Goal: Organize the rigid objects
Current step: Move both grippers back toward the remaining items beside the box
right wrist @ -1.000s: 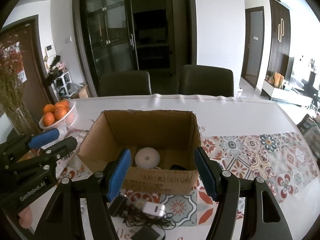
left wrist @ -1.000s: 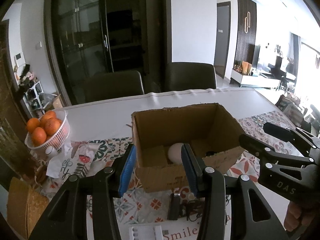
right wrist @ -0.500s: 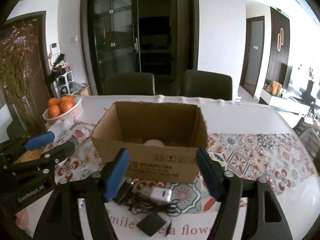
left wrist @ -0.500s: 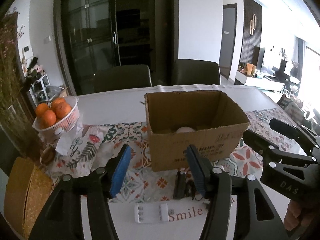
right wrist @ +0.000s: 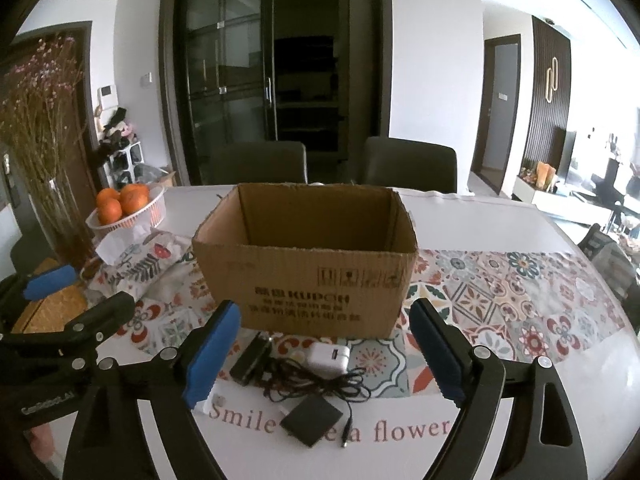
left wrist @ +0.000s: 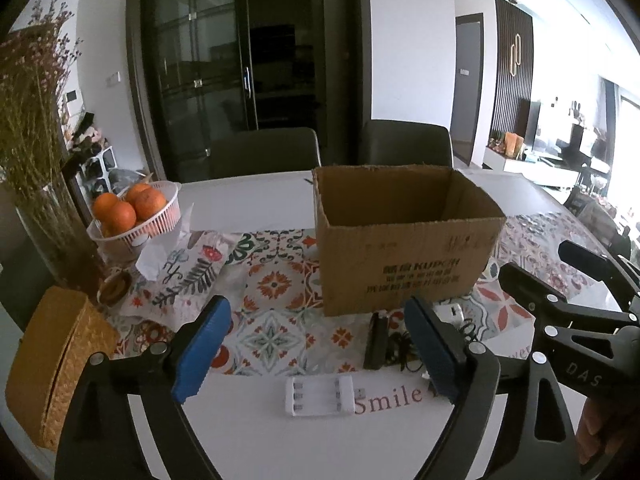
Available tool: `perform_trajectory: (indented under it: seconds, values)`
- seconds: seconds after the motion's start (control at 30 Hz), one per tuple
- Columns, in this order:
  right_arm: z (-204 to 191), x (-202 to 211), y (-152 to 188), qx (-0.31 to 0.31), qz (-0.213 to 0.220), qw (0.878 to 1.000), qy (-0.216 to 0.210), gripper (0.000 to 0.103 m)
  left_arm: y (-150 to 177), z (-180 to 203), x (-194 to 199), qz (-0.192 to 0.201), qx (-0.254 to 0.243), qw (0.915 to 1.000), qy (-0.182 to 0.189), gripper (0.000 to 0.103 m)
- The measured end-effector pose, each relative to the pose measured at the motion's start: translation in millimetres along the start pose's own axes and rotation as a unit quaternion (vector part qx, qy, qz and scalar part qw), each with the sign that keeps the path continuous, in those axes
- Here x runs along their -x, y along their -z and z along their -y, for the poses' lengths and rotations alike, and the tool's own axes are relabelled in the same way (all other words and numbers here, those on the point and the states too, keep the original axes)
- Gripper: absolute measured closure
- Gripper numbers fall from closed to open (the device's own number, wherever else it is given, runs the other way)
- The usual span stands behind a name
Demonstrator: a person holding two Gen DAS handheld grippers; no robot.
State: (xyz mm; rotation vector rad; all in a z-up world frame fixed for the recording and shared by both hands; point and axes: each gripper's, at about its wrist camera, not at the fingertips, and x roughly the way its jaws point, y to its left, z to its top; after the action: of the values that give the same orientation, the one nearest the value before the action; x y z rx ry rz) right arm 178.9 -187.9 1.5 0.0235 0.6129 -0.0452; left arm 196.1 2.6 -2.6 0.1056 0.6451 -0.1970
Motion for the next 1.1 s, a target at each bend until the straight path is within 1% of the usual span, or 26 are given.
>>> perform_trajectory:
  seconds: [0.23,0.4,0.5,0.73,0.8,0.93,1.1]
  values:
    - [-7,4,18,0.0,-0.004,1.0,-0.006,0.013,20,-3,6,0.001,0.001,1.0,-0.004,0.008]
    - [-10,4,33,-0.001,-0.008,1.0,-0.006,0.012,35,-4,5,-0.004,0.001,0.9999,-0.011,0.008]
    - [-11,0,43,-0.003,-0.018,1.0,-0.01,0.012,46,-4,4,-0.009,0.001,0.9999,-0.011,0.008]
    - [-15,-12,61,-0.003,-0.049,0.999,-0.018,0.012,67,-8,-8,-0.031,0.011,0.9994,-0.007,0.008]
    - [-17,-15,66,-0.002,-0.056,0.998,-0.017,0.012,70,-9,-10,-0.034,0.01,0.9994,-0.006,0.008]
    - [-20,-18,74,0.008,-0.063,0.998,-0.012,0.012,80,-9,-20,-0.051,0.01,0.9987,0.001,0.008]
    - [-22,-28,86,0.011,-0.084,0.996,-0.009,0.012,93,-8,-33,-0.071,0.008,0.9974,0.007,0.008]
